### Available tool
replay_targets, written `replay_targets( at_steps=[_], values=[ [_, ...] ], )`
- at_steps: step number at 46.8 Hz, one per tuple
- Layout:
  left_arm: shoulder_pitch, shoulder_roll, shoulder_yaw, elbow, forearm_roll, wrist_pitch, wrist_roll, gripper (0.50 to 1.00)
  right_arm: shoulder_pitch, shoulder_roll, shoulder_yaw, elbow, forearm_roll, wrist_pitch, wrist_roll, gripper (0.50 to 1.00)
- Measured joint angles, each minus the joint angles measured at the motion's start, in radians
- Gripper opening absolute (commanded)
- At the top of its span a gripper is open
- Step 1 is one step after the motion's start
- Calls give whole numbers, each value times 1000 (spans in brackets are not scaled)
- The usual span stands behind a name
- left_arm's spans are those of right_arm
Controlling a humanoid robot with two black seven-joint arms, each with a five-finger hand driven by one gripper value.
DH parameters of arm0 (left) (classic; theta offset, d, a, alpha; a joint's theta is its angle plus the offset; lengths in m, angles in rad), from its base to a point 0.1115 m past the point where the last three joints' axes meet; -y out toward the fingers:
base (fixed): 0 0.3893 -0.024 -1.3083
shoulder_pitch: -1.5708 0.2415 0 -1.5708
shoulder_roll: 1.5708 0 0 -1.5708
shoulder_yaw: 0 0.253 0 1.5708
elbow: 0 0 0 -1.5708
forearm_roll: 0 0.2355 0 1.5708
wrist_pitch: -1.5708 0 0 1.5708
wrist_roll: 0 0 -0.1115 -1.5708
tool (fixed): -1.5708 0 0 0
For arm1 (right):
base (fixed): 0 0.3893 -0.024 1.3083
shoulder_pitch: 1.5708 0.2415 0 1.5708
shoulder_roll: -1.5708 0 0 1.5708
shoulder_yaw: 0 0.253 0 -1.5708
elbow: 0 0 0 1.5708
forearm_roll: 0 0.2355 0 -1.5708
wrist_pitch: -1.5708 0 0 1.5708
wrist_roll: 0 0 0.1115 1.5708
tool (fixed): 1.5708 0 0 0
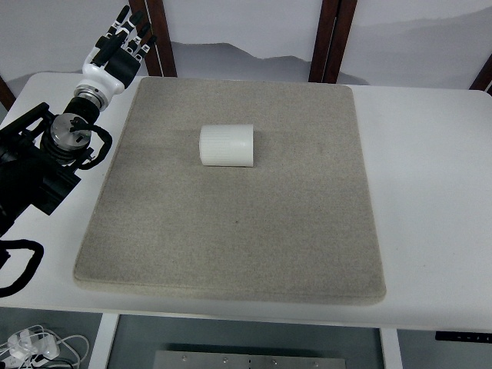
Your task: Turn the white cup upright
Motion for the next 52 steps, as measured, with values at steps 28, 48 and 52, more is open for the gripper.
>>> replay_targets(
  at_steps=[28,48,52],
  values=[
    [1,4,-10,-20,-3,-13,0,999,0,0,0,0,0,0,0,952],
    [-35,15,5,-27,190,-14,3,996,0,0,0,0,0,0,0,952],
    [-52,16,2,-26,265,-14,2,999,0,0,0,0,0,0,0,952]
  ],
)
